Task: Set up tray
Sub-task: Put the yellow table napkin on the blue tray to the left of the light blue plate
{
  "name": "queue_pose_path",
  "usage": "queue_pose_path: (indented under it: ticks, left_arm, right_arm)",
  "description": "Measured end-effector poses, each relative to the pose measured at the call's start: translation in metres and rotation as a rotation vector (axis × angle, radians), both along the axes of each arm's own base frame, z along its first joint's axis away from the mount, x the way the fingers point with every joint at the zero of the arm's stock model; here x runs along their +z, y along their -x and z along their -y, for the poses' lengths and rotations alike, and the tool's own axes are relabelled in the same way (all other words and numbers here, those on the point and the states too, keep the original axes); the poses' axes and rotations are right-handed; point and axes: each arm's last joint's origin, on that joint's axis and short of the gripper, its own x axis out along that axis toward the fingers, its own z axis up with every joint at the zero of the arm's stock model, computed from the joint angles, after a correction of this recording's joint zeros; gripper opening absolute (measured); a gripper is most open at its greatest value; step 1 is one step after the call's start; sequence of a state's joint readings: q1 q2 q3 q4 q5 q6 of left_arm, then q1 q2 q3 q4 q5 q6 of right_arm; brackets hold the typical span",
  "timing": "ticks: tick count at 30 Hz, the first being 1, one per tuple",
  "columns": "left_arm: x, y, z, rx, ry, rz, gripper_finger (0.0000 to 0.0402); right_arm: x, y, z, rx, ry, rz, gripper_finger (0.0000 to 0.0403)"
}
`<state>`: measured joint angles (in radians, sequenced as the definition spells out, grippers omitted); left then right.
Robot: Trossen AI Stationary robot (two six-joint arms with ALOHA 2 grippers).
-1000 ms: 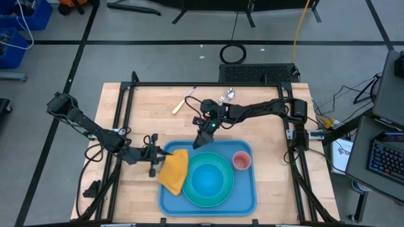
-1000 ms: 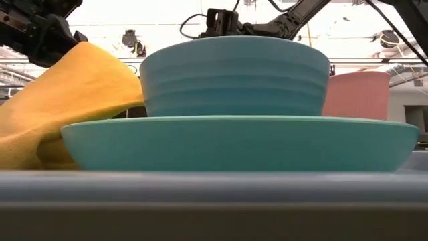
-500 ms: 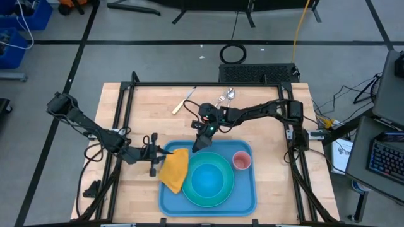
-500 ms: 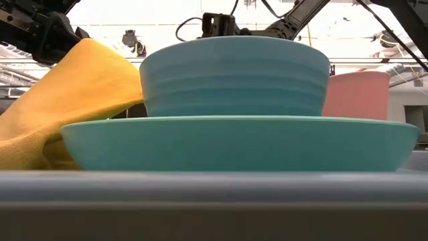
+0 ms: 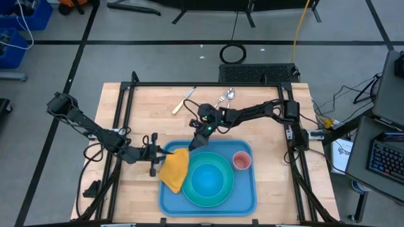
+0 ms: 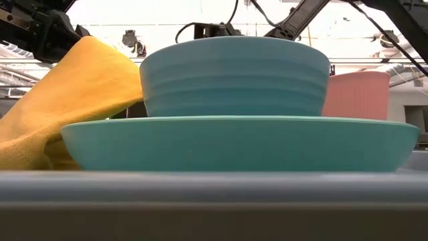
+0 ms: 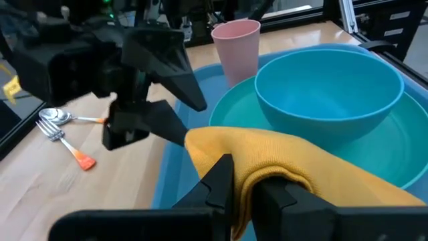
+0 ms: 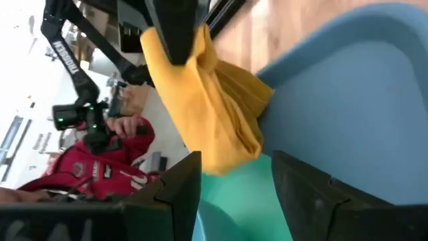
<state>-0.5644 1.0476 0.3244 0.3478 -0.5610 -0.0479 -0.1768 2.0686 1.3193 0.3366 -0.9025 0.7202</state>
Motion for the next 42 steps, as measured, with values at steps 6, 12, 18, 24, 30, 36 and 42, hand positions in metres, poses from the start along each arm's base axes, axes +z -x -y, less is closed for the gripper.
queue_pose_path:
  ticks: [6, 12, 18, 24, 30, 36, 42]
  left_arm:
    - [0.0, 0.0, 0.0, 0.005, 0.005, 0.0, 0.0037]
    - [0.0, 0.0, 0.0, 0.011, 0.002, 0.0, 0.0037]
    - [0.0, 0.0, -0.001, 0.02, -0.003, 0.002, 0.0037]
    - [0.0, -0.001, -0.003, 0.031, -0.001, 0.002, 0.0037]
    - [0.0, -0.001, -0.003, 0.036, 0.006, 0.002, 0.0037]
    - [0.0, -0.001, -0.003, 0.035, 0.006, 0.002, 0.0037]
    - [0.0, -0.001, -0.003, 0.038, 0.013, 0.002, 0.0037]
  right_arm:
    - [-0.01, -0.006, -0.001, 0.018, -0.068, 0.016, 0.0172]
    - [-0.008, -0.008, -0.001, 0.029, -0.086, 0.05, 0.0172]
    - [-0.008, -0.009, -0.013, 0.066, -0.096, 0.044, 0.0171]
    - [-0.005, -0.011, -0.015, 0.07, -0.083, 0.083, 0.0168]
    - [-0.005, -0.011, -0.015, 0.068, -0.081, 0.092, 0.0124]
    - [-0.004, -0.011, -0.015, 0.072, -0.068, 0.106, 0.0044]
    - [-0.004, -0.011, -0.015, 0.078, -0.059, 0.117, 0.0008]
